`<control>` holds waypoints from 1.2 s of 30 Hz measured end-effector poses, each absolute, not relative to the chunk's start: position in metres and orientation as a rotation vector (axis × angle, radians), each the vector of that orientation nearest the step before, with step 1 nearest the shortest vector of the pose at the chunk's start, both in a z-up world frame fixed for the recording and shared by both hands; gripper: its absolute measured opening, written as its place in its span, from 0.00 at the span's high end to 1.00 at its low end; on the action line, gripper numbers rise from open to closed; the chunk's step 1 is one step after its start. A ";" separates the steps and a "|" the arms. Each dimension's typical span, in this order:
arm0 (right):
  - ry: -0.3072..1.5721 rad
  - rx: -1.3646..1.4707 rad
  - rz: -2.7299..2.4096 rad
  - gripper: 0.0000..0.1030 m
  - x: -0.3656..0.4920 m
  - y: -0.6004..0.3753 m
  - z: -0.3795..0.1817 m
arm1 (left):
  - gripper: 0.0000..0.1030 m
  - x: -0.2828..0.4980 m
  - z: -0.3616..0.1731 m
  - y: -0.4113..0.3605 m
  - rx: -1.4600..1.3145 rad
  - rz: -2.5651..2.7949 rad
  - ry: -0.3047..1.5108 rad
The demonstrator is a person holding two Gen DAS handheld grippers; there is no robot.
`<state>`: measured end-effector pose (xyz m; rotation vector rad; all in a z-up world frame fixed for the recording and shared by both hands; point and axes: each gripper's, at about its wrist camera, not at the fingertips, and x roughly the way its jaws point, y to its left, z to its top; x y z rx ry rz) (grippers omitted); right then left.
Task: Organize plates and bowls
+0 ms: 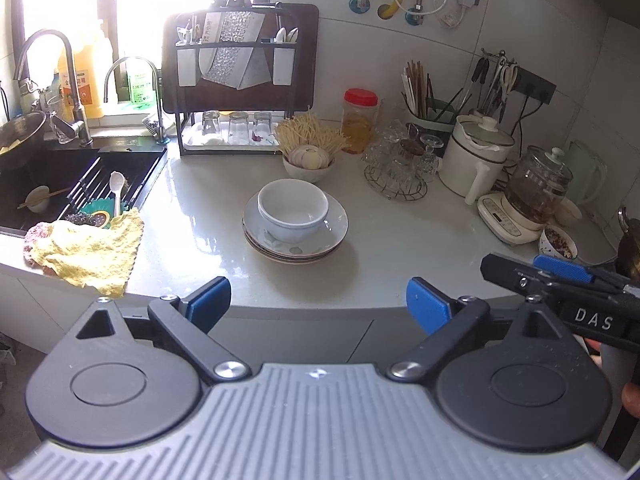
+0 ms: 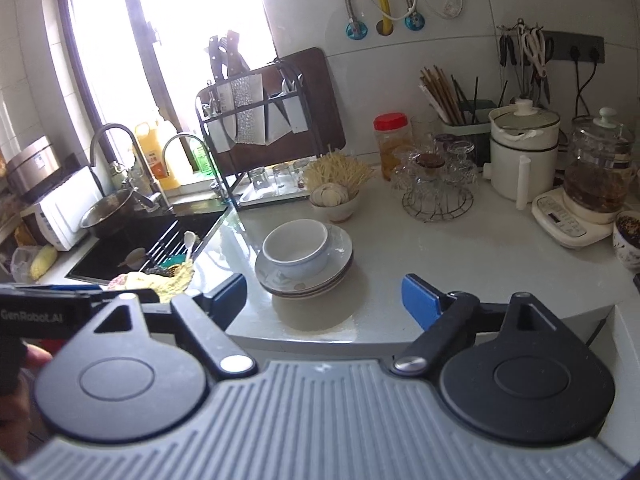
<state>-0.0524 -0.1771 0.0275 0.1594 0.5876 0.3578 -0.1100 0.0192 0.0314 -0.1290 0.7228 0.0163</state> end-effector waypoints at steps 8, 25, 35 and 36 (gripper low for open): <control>0.594 0.172 0.357 0.00 -0.058 -0.175 0.027 | 0.04 -0.115 0.032 0.025 -0.130 0.035 0.723; 0.566 0.162 0.367 0.00 -0.063 -0.171 0.030 | 0.03 -0.118 0.031 0.022 -0.116 0.027 0.710; 0.564 0.160 0.371 0.00 -0.063 -0.170 0.030 | 0.03 -0.123 0.032 0.021 -0.112 0.042 0.707; 0.567 0.160 0.371 0.00 -0.063 -0.171 0.030 | 0.03 -0.124 0.032 0.022 -0.113 0.043 0.709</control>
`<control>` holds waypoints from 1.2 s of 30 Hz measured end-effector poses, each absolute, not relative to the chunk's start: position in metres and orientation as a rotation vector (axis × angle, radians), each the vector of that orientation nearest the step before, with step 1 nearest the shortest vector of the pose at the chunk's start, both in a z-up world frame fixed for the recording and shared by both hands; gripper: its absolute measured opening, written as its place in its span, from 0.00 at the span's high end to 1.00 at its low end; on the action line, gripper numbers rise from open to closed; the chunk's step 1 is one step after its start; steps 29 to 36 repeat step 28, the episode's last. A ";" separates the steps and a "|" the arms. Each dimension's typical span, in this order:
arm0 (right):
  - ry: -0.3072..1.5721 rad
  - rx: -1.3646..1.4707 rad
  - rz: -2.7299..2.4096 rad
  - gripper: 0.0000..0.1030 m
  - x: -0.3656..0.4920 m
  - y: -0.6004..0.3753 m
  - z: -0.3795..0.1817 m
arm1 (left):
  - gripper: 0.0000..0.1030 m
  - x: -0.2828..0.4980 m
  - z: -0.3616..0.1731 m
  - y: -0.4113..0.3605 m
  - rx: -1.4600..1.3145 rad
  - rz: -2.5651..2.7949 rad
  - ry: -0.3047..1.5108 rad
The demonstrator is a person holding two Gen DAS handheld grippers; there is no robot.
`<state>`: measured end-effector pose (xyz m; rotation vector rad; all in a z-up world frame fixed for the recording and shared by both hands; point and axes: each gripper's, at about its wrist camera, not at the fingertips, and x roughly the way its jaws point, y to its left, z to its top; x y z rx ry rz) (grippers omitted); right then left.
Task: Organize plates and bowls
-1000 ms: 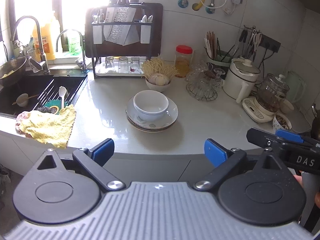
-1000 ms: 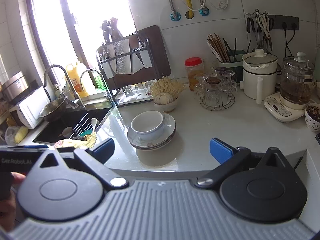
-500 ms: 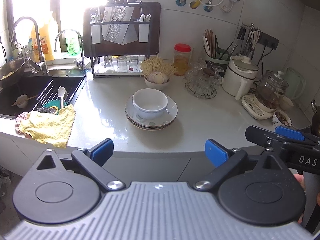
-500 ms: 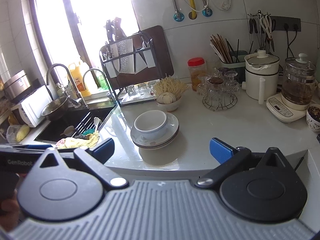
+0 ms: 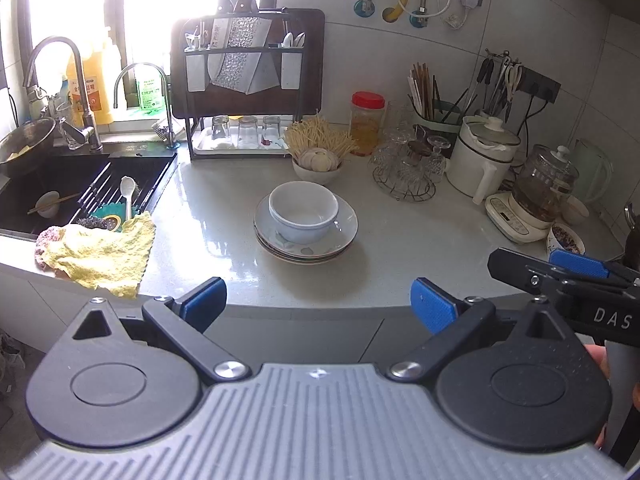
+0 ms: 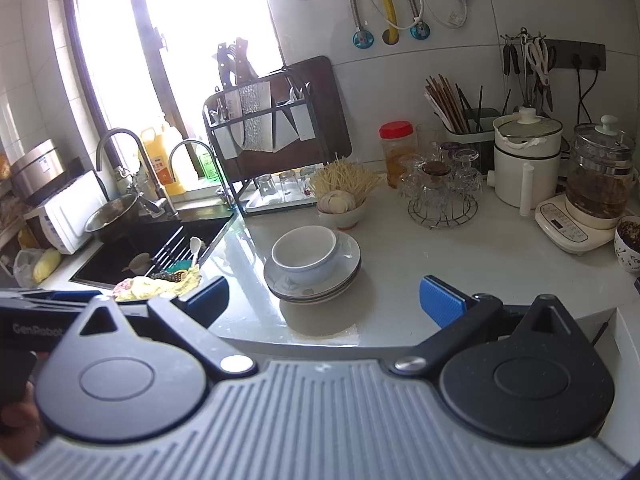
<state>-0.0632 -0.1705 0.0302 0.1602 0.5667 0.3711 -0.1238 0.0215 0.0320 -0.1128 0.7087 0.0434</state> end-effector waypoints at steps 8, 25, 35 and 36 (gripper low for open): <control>0.566 0.166 0.367 0.00 -0.063 -0.172 0.031 | 0.02 -0.126 0.034 0.021 -0.114 0.053 0.712; 0.575 0.162 0.379 0.00 -0.067 -0.173 0.032 | 0.02 -0.134 0.035 0.019 -0.112 0.053 0.713; 0.566 0.150 0.376 0.00 -0.069 -0.174 0.032 | 0.02 -0.138 0.034 0.019 -0.107 0.058 0.716; 0.566 0.150 0.376 0.00 -0.069 -0.174 0.032 | 0.02 -0.138 0.034 0.019 -0.107 0.058 0.716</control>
